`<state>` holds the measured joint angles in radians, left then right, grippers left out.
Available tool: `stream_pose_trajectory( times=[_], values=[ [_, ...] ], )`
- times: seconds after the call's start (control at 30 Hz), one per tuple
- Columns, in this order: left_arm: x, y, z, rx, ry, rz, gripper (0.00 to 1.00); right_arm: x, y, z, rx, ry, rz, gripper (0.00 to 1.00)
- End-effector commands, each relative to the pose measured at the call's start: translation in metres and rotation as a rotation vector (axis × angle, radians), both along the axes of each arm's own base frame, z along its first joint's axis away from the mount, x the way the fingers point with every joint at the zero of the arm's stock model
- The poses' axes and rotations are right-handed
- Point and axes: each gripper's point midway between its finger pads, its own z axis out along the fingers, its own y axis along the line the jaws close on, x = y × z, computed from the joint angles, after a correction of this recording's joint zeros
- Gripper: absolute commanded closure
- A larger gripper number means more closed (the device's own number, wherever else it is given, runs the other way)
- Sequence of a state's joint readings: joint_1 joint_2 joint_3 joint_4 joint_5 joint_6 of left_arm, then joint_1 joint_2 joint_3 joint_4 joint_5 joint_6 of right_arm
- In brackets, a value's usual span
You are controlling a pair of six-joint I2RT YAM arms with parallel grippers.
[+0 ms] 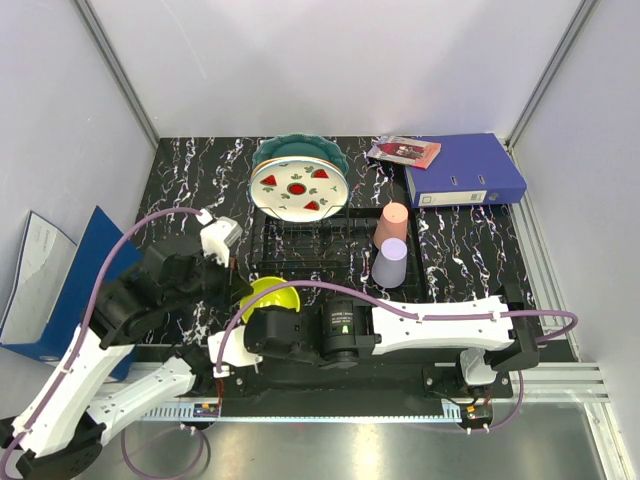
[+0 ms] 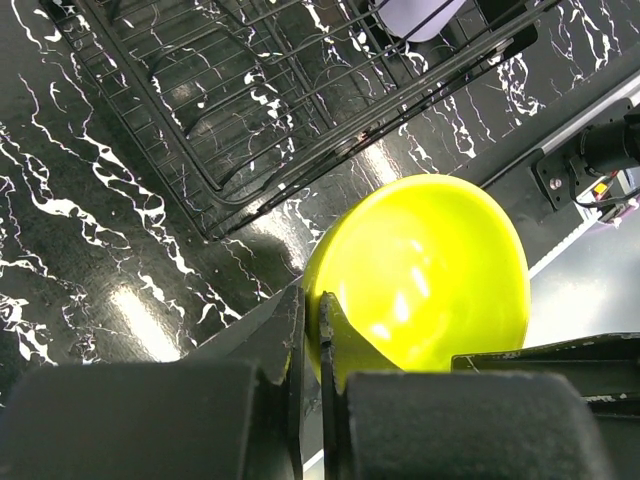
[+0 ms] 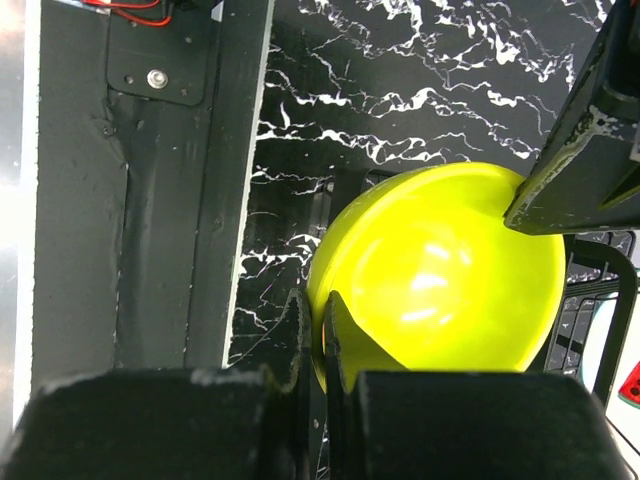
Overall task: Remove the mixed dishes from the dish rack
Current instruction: Place the bowl at the center of the board.
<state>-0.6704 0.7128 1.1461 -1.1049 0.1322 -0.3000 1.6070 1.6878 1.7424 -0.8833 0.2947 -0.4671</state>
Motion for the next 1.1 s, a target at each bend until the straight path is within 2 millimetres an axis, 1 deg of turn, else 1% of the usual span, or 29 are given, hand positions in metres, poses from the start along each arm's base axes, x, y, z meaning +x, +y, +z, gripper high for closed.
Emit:
stream_pose_trajectory(
  times=[0.0, 0.13, 0.23, 0.27, 0.37, 0.4, 0.53, 0.6, 0.67, 0.7, 0.73, 0.77, 0.8, 0.83, 0.9, 0.93, 0.97, 1.0, 1.03, 1.07],
  values=[
    [0.005, 0.009, 0.022, -0.023, -0.072, 0.057, 1.00, 0.012, -0.010, 0.041, 0.127, -0.035, -0.053, 1.00],
    [0.008, 0.013, 0.032, -0.045, -0.103, 0.099, 1.00, 0.013, -0.013, 0.042, 0.138, -0.031, -0.067, 1.00],
    [0.010, 0.015, 0.039, -0.064, -0.122, 0.123, 1.00, 0.014, -0.014, 0.042, 0.142, -0.030, -0.076, 0.94],
    [0.010, 0.016, 0.041, -0.068, -0.127, 0.126, 1.00, 0.014, -0.015, 0.043, 0.145, -0.031, -0.080, 0.78],
    [0.011, 0.016, 0.044, -0.081, -0.129, 0.139, 1.00, 0.014, -0.016, 0.044, 0.152, -0.025, -0.085, 0.63],
    [0.012, 0.015, 0.045, -0.085, -0.131, 0.142, 1.00, 0.013, -0.016, 0.045, 0.158, -0.022, -0.085, 0.54],
    [0.012, 0.015, 0.047, -0.096, -0.130, 0.152, 1.00, 0.014, -0.018, 0.046, 0.168, -0.020, -0.091, 0.44],
    [0.016, 0.022, 0.050, -0.092, -0.148, 0.200, 1.00, 0.013, -0.020, 0.049, 0.179, -0.013, -0.095, 0.36],
    [0.017, 0.028, 0.053, -0.088, -0.156, 0.230, 1.00, 0.013, -0.023, 0.057, 0.203, 0.000, -0.105, 0.32],
    [0.020, 0.033, 0.059, -0.083, -0.176, 0.263, 1.00, 0.012, -0.024, 0.062, 0.219, 0.007, -0.107, 0.30],
    [0.021, 0.037, 0.061, -0.082, -0.178, 0.289, 1.00, 0.011, -0.028, 0.071, 0.248, 0.017, -0.113, 0.26],
    [0.022, 0.041, 0.061, -0.071, -0.177, 0.308, 1.00, 0.010, -0.030, 0.077, 0.271, 0.034, -0.125, 0.25],
    [0.025, 0.047, 0.066, -0.068, -0.190, 0.351, 1.00, 0.010, -0.033, 0.082, 0.292, 0.046, -0.135, 0.24],
    [0.027, 0.051, 0.067, -0.064, -0.192, 0.380, 1.00, 0.009, -0.039, 0.095, 0.343, 0.062, -0.142, 0.23],
    [0.030, 0.059, 0.069, -0.052, -0.196, 0.435, 1.00, 0.008, -0.046, 0.108, 0.417, 0.105, -0.163, 0.22],
    [0.032, 0.061, 0.070, -0.051, -0.198, 0.458, 1.00, 0.006, -0.053, 0.119, 0.482, 0.129, -0.161, 0.20],
    [0.033, 0.065, 0.070, -0.042, -0.194, 0.485, 1.00, 0.005, -0.057, 0.125, 0.523, 0.157, -0.175, 0.20],
    [0.038, 0.070, 0.068, -0.018, -0.188, 0.531, 1.00, 0.005, -0.058, 0.136, 0.584, 0.175, -0.178, 0.20],
    [0.040, 0.074, 0.065, 0.001, -0.177, 0.558, 1.00, 0.002, -0.070, 0.142, 0.627, 0.205, -0.180, 0.19],
    [0.042, 0.076, 0.065, 0.006, -0.177, 0.583, 1.00, 0.002, -0.075, 0.147, 0.659, 0.220, -0.183, 0.19]
  ],
)
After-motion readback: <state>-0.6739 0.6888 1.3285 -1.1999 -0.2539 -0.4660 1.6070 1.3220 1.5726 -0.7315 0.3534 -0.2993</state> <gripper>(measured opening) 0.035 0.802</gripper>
